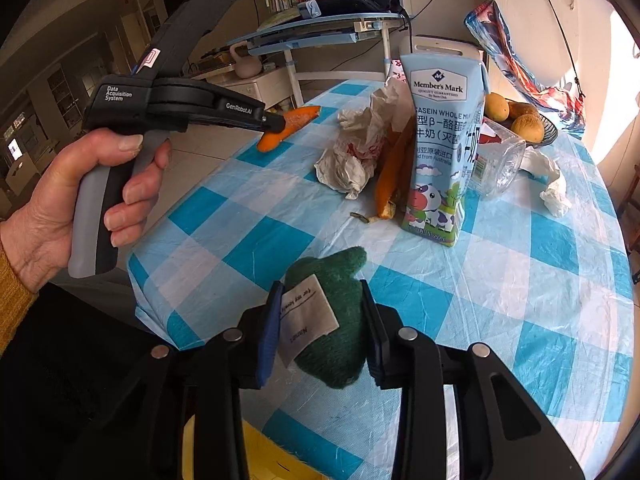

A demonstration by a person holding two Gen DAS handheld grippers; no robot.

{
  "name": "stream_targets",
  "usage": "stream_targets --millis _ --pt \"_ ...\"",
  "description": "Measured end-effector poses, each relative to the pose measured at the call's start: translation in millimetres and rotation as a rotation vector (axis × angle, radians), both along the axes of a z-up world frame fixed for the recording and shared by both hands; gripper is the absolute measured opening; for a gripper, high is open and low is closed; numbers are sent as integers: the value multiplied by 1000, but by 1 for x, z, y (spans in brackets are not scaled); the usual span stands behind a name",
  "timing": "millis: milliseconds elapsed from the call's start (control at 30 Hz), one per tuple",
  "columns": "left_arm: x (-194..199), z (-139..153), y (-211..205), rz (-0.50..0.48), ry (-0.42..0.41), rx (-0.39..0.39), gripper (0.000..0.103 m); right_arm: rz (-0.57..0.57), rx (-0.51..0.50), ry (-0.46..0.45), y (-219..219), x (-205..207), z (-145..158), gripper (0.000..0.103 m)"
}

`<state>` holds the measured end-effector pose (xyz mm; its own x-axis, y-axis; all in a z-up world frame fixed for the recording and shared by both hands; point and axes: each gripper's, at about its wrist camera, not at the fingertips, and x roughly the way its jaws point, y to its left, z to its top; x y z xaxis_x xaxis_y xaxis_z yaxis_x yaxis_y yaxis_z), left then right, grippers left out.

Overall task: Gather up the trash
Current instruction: 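Carry both items down to the yellow basin and open both tools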

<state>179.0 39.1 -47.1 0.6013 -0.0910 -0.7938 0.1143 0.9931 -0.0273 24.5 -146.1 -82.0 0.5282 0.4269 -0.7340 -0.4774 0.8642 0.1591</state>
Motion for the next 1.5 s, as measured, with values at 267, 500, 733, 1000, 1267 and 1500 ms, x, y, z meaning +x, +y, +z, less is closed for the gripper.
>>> stream_targets --millis 267,500,733,1000,1267,1500 --pt "-96 15 7 45 -29 -73 9 319 -76 56 43 -69 -4 37" --pt "-162 5 10 48 -10 -83 9 480 -245 159 66 -129 -38 48" --pt "-211 -9 2 -1 29 -63 9 221 31 -88 13 -140 35 74" --pt "-268 -44 -39 -172 162 65 9 -140 227 -117 -45 -100 43 78" --pt "-303 -102 -87 -371 326 381 26 -199 262 -97 -70 -106 47 78" --pt "-289 -88 -76 -293 268 346 54 -214 228 -105 -71 -108 45 80"
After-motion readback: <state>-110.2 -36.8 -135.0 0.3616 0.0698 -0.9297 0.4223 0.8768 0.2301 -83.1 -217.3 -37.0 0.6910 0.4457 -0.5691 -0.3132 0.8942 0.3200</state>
